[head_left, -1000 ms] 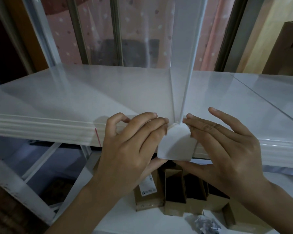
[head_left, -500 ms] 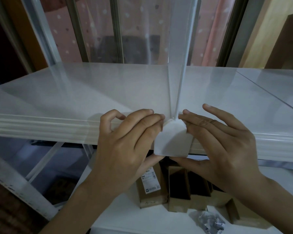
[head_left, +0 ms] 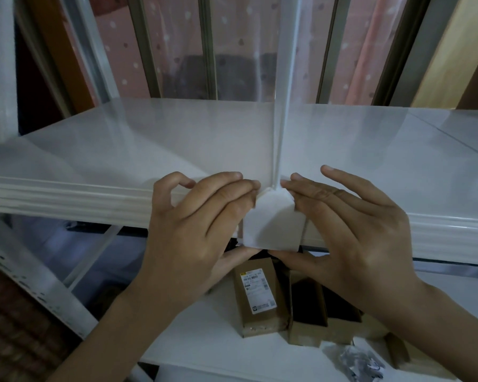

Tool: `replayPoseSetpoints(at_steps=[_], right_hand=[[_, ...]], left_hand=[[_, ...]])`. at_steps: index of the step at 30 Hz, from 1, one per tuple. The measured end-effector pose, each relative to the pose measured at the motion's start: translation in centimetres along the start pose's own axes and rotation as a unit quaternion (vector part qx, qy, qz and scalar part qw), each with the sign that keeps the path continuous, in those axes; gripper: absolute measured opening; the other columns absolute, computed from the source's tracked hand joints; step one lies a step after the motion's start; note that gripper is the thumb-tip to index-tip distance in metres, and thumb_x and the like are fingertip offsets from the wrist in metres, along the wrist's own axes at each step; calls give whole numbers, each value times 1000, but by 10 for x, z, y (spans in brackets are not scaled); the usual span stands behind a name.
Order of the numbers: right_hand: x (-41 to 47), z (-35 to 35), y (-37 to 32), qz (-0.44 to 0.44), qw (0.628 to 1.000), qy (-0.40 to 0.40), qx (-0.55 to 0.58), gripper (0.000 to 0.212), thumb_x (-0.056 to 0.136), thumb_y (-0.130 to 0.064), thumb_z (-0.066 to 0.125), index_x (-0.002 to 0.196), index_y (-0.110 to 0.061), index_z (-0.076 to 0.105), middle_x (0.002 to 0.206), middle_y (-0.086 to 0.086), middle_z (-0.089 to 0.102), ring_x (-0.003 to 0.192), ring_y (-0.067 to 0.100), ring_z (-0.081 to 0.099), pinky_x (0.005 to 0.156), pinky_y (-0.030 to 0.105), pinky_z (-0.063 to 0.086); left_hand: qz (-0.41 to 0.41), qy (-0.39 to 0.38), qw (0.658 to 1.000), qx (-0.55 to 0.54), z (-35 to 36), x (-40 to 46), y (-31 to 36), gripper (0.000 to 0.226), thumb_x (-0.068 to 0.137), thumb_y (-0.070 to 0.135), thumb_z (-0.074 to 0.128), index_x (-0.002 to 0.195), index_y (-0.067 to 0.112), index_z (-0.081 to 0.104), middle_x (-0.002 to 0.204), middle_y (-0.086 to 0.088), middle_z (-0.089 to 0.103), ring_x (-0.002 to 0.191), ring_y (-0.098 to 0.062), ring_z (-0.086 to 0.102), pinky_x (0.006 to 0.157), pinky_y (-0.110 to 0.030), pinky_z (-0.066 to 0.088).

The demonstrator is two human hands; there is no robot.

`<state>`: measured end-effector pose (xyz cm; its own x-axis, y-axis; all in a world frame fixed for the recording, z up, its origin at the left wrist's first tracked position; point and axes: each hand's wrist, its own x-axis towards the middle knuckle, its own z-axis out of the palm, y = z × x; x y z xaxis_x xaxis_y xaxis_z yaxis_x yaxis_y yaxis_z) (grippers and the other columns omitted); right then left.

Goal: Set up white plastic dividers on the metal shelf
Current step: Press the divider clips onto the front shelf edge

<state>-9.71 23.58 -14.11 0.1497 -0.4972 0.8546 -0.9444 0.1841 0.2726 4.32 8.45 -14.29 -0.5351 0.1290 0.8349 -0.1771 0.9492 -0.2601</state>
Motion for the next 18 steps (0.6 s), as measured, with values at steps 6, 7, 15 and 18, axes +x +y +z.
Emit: replayPoseSetpoints(at_steps=[6,7,15,18], right_hand=[[10,11,-14,1,1000,0,6,44,84,-41,72,91,2,74,110,13,72,106,22,69,102,38,47],[11,13,-16,3,1000,1,6,45,84,-42,72,91,2,74,110,13,72,105,21,69,102,38,47],[19,23,-29,8,1000,2,9,43,81,-40,76,93,2,74,112,11,71,108,18,67,100,34,48],[20,22,-31,20,1000,1,14,46,81,-43,75,95,1,75,113,8,70,109,12,60,98,30,48]], left_hand=[[-8,-2,1000,-1,-5,-9,-18,44,84,49,69,103,10,74,117,4,69,116,-11,57,92,-40,36],[-8,0,1000,-4,-5,-11,-21,44,83,49,70,103,10,73,117,4,69,116,-12,58,92,-41,37],[-13,3,998,-58,-5,-20,-38,44,83,44,72,108,8,67,118,-2,68,112,-15,61,95,-37,42],[-19,5,995,-101,-3,-22,-40,45,82,41,75,111,8,63,119,-3,67,109,-16,61,92,-34,46]])
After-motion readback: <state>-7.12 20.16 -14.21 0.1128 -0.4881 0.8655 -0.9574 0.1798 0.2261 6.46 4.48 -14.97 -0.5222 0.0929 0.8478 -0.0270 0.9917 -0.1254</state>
